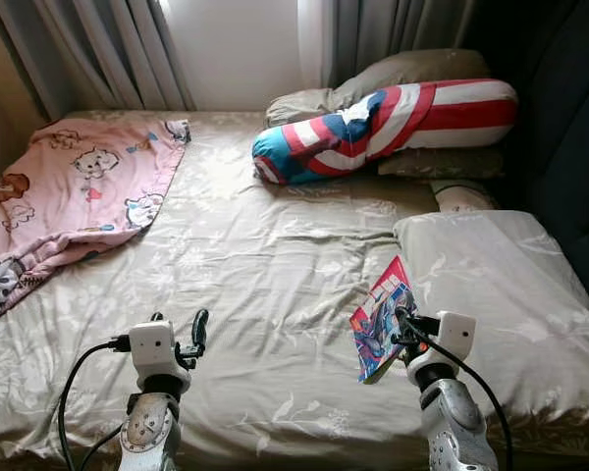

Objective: Clean up the room

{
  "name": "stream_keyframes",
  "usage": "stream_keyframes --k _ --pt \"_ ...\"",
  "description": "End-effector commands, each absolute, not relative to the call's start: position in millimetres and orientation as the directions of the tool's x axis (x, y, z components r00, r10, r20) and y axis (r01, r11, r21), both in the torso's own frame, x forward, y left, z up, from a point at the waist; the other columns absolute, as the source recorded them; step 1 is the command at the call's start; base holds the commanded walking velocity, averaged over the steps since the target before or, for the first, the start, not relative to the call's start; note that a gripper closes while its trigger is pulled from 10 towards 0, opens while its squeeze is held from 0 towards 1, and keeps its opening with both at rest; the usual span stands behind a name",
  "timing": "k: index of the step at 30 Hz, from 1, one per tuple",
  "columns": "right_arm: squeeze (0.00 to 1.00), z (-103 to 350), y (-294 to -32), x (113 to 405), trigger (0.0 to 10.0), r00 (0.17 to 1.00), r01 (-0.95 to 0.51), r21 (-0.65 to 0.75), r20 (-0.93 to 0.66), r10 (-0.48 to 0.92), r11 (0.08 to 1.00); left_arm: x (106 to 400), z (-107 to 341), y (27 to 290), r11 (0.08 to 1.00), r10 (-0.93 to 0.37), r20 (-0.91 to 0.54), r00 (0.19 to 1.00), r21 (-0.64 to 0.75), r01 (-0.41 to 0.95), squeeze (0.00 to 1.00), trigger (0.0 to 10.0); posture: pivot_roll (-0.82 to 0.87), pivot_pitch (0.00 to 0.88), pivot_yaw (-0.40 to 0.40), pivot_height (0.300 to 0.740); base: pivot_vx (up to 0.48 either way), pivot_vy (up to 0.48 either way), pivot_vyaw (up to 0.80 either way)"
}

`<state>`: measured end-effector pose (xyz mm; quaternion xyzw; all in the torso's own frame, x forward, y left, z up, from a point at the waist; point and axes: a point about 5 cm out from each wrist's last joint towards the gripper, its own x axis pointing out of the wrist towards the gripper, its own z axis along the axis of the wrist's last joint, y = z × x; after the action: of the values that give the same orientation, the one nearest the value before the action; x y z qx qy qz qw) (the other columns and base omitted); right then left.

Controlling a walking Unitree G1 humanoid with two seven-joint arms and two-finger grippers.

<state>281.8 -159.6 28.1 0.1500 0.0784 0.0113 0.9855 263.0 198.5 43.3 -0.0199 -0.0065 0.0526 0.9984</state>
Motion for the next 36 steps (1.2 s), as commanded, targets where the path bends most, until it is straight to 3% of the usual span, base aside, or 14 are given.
stream_keyframes --k 1,11,16,36 --pt "0.0 36.5 -157.7 285.8 10.0 0.994 -0.014 0.303 -0.1 0.046 0.953 260.8 42.6 198.6 0.994 0.103 -0.001 0.995 -0.034 -0.103 0.0 10.0 -0.07 0.049 0.026 0.676 0.0 0.0 0.0" --pt "0.0 31.6 -156.9 284.5 10.0 0.988 -0.017 0.285 -0.143 0.06 0.958 260.3 42.7 197.5 0.994 0.1 -0.013 0.995 -0.037 -0.101 0.0 10.0 -0.07 0.063 0.024 0.676 0.0 0.0 0.0" --pt "0.0 32.4 -155.4 285.0 10.0 0.989 -0.025 0.291 -0.13 0.066 0.957 260.0 42.6 197.7 0.994 0.101 -0.02 0.995 -0.037 -0.102 0.0 10.0 -0.07 0.069 0.025 0.651 0.0 0.0 0.0" --pt "0.0 32.8 -154.8 285.7 10.0 0.99 -0.029 0.318 -0.123 0.072 0.948 260.6 42.9 197.9 0.995 0.093 -0.039 0.995 -0.032 -0.094 0.0 10.0 -0.07 0.077 0.025 0.651 0.0 0.0 0.0"
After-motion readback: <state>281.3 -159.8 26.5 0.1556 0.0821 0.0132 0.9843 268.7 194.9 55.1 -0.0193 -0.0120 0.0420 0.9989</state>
